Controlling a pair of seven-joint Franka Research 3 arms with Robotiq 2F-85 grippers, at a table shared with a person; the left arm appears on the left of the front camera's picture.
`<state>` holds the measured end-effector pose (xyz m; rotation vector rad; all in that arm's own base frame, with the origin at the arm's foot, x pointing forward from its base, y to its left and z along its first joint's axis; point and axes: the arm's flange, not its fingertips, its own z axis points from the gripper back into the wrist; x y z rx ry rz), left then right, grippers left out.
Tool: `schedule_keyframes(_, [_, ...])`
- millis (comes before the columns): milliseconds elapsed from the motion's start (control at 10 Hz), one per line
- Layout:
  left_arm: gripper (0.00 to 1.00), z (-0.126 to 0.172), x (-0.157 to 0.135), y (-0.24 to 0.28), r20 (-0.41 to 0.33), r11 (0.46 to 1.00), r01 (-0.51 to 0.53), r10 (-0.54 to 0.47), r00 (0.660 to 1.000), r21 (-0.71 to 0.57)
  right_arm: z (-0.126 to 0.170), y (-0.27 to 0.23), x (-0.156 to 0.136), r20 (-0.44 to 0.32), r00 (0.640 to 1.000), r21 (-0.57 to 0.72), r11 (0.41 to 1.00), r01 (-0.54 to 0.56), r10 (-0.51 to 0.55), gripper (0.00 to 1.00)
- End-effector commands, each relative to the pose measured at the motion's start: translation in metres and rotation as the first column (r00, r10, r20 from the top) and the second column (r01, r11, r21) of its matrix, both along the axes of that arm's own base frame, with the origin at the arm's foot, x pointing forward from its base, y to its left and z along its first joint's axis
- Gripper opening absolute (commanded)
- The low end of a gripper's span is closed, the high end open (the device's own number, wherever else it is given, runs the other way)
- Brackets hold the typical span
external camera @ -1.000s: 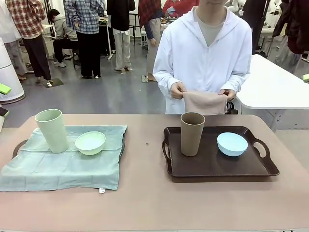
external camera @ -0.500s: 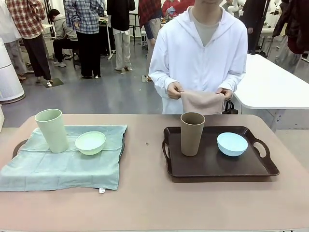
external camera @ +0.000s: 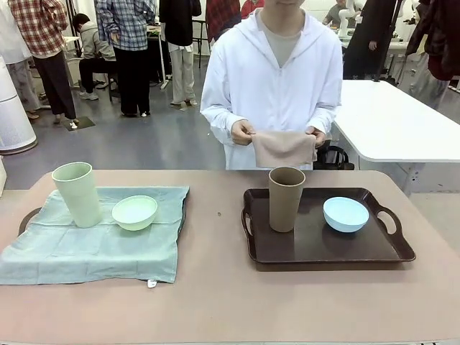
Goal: Set up a tray with a mat and arrange the tableware.
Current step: Pick up the Picnic Bowl and Reusable plastic cup from the Handle tray in front of the human's position and hold them in the air.
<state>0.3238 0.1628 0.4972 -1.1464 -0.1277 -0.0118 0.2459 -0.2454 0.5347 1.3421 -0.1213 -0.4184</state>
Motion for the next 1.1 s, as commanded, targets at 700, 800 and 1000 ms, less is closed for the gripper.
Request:
schedule_keyframes(700, [1.00, -0.0024, -0.0017, -0.0012, -0.003, 1.000, 0.005, -0.005, 1.000, -0.001, 0.0046, -0.0001, -0.0067, 0.032, 0.999, 0.009, 1.000, 0.006, -0.006, 1.00])
schedule_keyframes(800, [1.00, -0.0024, -0.0017, -0.0012, -0.003, 1.000, 0.005, -0.005, 1.000, -0.001, 0.0046, -0.0001, -0.0067, 0.032, 0.999, 0.009, 1.000, 0.006, -0.006, 1.00])
schedule_keyframes(1000, [1.00, -0.0024, -0.0017, -0.0012, -0.003, 1.000, 0.005, -0.005, 1.000, -0.001, 0.0046, -0.0001, -0.0067, 0.032, 0.999, 0.009, 1.000, 0.006, -0.006, 1.00])
